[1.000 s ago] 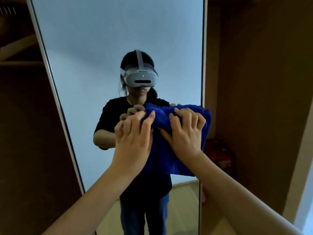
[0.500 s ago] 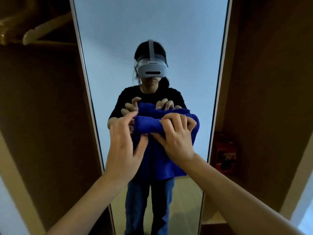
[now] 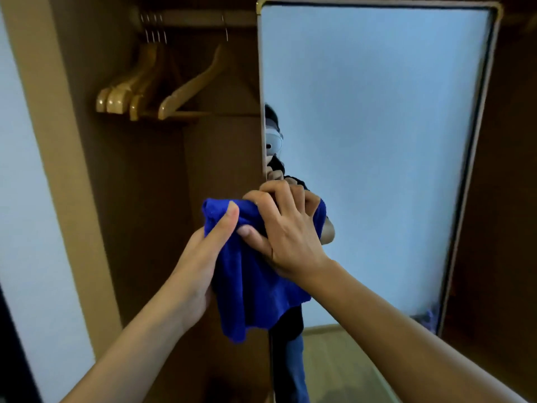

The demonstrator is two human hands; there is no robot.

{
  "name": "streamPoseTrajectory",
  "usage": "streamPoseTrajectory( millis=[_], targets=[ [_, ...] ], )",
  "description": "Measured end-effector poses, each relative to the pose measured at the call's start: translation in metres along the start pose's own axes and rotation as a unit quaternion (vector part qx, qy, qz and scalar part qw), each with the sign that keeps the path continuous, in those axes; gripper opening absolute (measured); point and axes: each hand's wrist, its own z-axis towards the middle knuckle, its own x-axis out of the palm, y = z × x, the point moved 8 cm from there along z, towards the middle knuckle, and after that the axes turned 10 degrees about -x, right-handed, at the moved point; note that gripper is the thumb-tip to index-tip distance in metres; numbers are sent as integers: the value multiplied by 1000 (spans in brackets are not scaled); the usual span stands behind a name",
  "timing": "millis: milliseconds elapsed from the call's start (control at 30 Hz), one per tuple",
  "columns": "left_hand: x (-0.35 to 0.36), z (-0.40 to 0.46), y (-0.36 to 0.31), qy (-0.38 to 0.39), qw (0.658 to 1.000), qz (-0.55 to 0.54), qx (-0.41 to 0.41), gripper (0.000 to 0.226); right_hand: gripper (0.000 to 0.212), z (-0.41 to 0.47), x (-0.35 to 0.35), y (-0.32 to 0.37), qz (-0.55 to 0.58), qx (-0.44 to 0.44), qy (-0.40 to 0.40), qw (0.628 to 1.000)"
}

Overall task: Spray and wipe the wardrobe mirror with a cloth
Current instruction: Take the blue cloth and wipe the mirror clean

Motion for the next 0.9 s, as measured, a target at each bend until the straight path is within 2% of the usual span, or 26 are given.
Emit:
streamPoseTrajectory(
  millis=[67, 133, 200, 300, 500, 633, 700, 767, 900],
  targets=[
    [-24, 7, -1, -54, 997, -42, -43, 28, 58, 11, 13, 9, 15, 13, 43, 999],
    [-45, 15, -6, -68, 994, -54, -67, 18, 57, 20, 22, 16, 10, 39, 63, 997],
    [-61, 21, -13, -68, 994, -54, -69, 18, 50, 28, 28, 19, 15, 64, 77, 995],
    [-66, 33, -23, -21, 997, -53, -53, 19, 49, 38, 26, 18, 11, 78, 88, 993],
    [-61, 58, -34, 14, 992, -118, -31, 18, 51, 49, 13, -2, -77, 101, 112, 985],
    [-53, 76, -42, 30, 993, -116, -10, 15, 24, 61, -2, 1, -213, 30, 63, 975],
    [-51, 87, -53, 23, 995, -92, 38, 15, 16, 73, -6, 1, -251, 0, 50, 967],
    [-52, 99, -71, 2, 989, -78, 126, 11, 13, 89, -10, 1, -292, -26, 41, 955],
    [-48, 116, -119, -26, 947, -87, 308, 40, 16, 132, -21, -7, -366, -49, 29, 929]
  ],
)
